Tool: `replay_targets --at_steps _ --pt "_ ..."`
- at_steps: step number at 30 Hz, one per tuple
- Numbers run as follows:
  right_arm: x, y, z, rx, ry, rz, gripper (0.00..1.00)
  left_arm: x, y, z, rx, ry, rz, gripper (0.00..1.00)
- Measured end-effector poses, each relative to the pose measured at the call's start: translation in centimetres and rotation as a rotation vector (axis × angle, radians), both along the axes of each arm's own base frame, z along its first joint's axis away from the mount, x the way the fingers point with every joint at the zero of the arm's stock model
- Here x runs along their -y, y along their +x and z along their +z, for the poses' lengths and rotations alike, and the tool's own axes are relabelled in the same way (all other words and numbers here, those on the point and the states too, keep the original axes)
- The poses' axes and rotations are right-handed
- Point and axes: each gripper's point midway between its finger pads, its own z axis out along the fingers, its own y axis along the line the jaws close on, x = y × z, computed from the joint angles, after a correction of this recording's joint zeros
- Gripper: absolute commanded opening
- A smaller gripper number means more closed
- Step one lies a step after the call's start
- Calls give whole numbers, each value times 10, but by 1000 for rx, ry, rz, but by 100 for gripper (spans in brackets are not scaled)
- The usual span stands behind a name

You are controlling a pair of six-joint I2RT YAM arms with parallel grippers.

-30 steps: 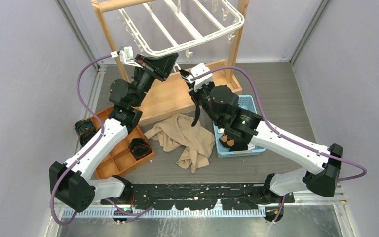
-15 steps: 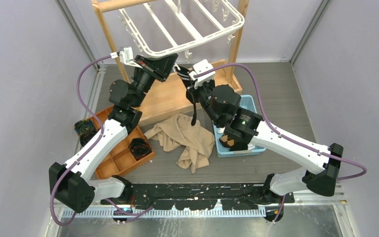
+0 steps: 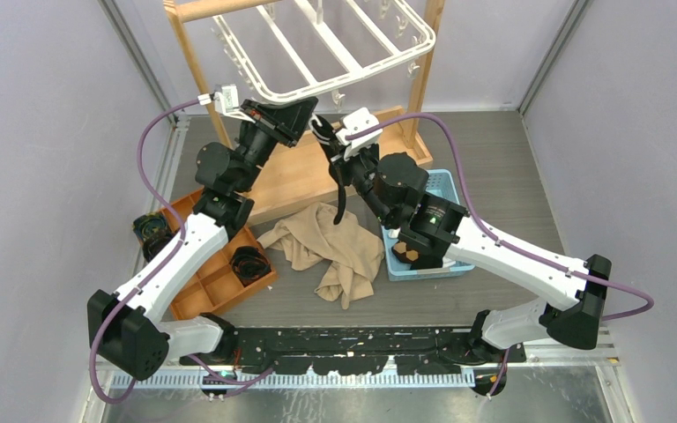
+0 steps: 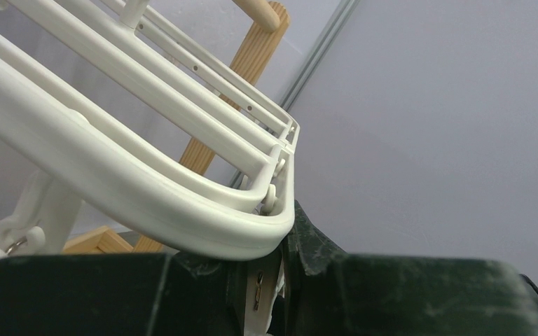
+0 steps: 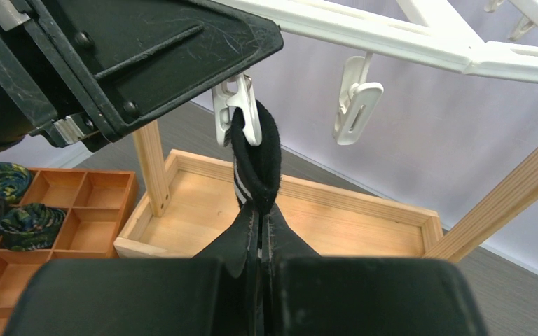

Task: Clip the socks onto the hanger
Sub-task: Clamp the sock onto the hanger.

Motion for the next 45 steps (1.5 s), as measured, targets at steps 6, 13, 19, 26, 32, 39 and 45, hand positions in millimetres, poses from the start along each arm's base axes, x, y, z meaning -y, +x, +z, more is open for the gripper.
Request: replay_targets --at_steps 6,13,19,26,32,39,45 --pt "-4 -2 6 -6 38 22 1 0 0 -1 0 2 3 5" --pt "-7 -3 11 -11 67 28 1 0 1 -2 -2 3 3 28" --pt "-8 -2 9 -23 73 25 1 -2 0 -5 -14 6 12 44" --pt "-7 -2 9 -24 75 16 1 -7 -5 -2 -17 2 21 60" --pt "-7 -2 8 -24 73 14 29 -13 -14 0 -26 -1 28 71" --pt "-5 0 -9 -52 66 26 57 -24 -34 -5 -48 7 29 77" --pt "18 7 -23 -99 106 38 75 -33 -55 -17 -84 26 21 82"
